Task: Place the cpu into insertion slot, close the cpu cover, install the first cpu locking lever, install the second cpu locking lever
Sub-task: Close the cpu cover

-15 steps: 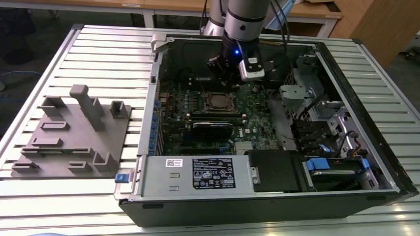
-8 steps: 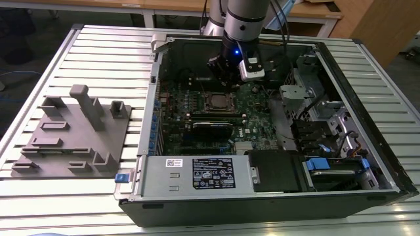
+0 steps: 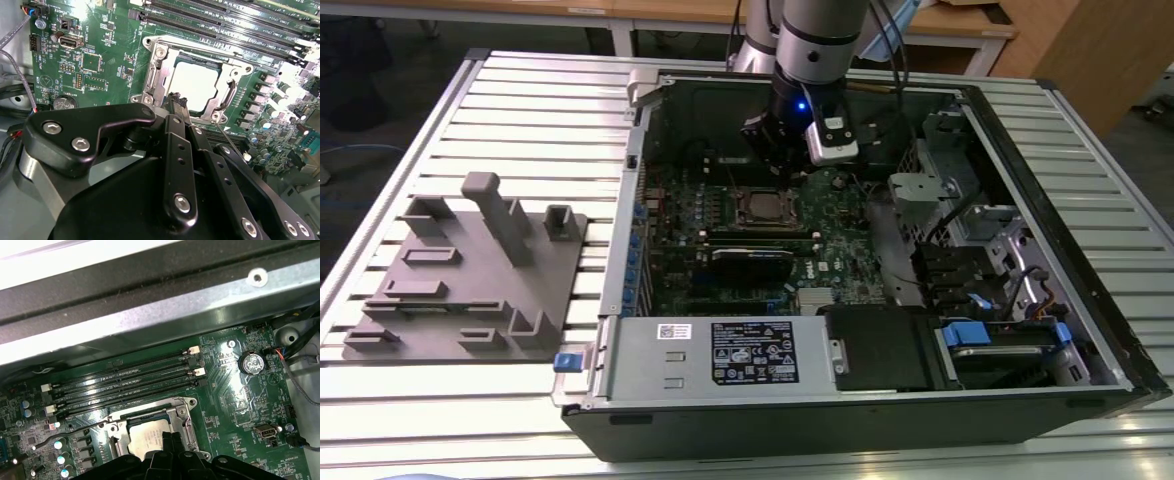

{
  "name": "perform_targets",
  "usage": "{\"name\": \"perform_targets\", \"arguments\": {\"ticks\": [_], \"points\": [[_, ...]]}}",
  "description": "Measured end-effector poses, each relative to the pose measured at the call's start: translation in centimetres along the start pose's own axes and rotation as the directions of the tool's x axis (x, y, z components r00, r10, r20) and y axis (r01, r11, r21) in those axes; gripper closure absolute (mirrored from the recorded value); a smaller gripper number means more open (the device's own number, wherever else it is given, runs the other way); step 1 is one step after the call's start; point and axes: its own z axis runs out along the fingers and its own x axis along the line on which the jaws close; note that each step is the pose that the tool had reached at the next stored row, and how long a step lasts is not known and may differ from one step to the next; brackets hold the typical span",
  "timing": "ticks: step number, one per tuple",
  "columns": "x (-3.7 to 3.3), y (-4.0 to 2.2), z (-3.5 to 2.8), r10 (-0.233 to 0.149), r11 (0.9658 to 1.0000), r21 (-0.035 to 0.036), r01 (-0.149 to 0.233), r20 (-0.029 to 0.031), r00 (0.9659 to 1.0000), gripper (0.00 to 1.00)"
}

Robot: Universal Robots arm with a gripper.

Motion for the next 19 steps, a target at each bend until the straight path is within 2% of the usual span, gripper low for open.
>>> {"name": "perform_targets", "arguments": {"ticks": [7,11,14,16,19], "points": [[0.0,0.0,0.09,-0.04,0.9992,0.0008,0.04,-0.0006,0.9992,0.89],[0.0,0.0,0.13,-0.087,0.9962,0.0021,0.087,-0.0015,0.9962,0.89],[0.03,-0.01,0.14,-0.099,0.9951,0.0022,0.099,-0.0015,0.9951,0.89],[0.21,-0.14,0.16,-0.1,0.995,0.0011,0.1,0.0038,0.995,0.89],[0.56,-0.34,0.2,-0.1,0.995,-0.0013,0.1,0.0188,0.9948,0.89]]}}
